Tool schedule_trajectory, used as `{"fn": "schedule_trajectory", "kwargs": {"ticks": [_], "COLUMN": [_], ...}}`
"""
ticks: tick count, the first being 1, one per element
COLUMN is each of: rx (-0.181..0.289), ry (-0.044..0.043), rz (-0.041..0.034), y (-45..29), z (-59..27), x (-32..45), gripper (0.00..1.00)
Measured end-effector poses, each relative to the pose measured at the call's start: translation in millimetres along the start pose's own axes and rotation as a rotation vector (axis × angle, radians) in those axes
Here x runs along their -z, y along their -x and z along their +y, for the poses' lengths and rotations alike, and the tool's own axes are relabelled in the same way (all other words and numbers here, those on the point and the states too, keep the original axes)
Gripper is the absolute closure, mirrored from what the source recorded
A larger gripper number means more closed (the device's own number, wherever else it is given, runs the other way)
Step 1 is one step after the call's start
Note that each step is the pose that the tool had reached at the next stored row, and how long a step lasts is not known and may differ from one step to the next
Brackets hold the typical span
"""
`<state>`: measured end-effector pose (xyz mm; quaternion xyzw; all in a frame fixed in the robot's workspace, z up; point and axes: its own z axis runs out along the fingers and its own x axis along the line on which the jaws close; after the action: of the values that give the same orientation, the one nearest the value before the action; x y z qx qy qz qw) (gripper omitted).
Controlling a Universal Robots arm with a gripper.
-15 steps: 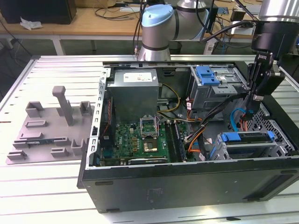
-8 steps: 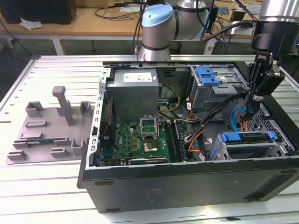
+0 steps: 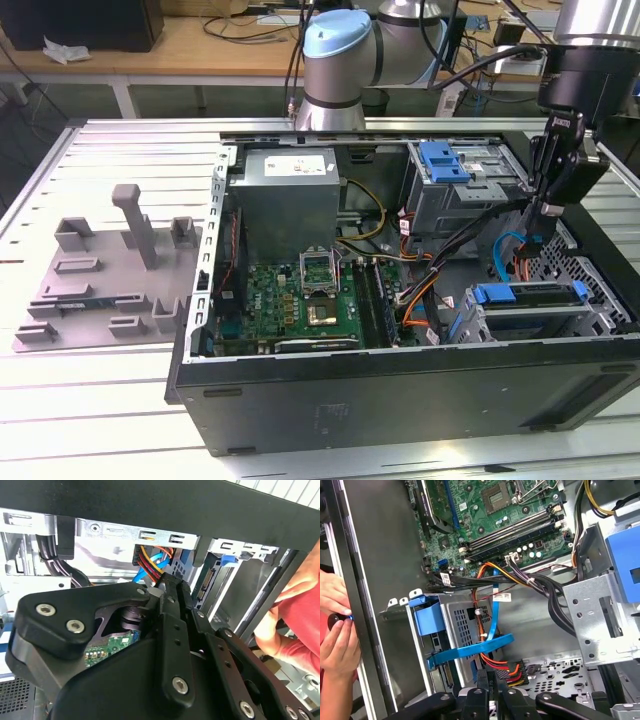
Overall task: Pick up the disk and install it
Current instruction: 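Insert the first disk wire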
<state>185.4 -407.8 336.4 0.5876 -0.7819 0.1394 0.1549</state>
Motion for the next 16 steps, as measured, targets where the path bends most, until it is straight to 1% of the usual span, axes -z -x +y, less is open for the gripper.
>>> {"fn": "schedule_trajectory", "kwargs": {"ticks": [5, 9, 11, 12, 13, 16], "rx": [0.002, 0.007, 0.01, 0.014, 0.042, 0.063], "ry": [0.0014, 0.0015, 0.0005, -0.001, -0.0083, -0.0154], "rz": [-0.0078, -0.015, -0.0157, -0.0175, -0.0341, -0.0417], "y": [-3.2, -9.7, -12.0, -14.2, -18.3, -18.7], "z": [-0.9, -2.6, -2.7, -1.7, 2.1, 2.3], "x": [-1.3, -1.2, -1.2, -1.5, -1.0, -0.3], "gripper": [0.83, 0.83, 0.83, 0.83, 0.83, 0.83]}}
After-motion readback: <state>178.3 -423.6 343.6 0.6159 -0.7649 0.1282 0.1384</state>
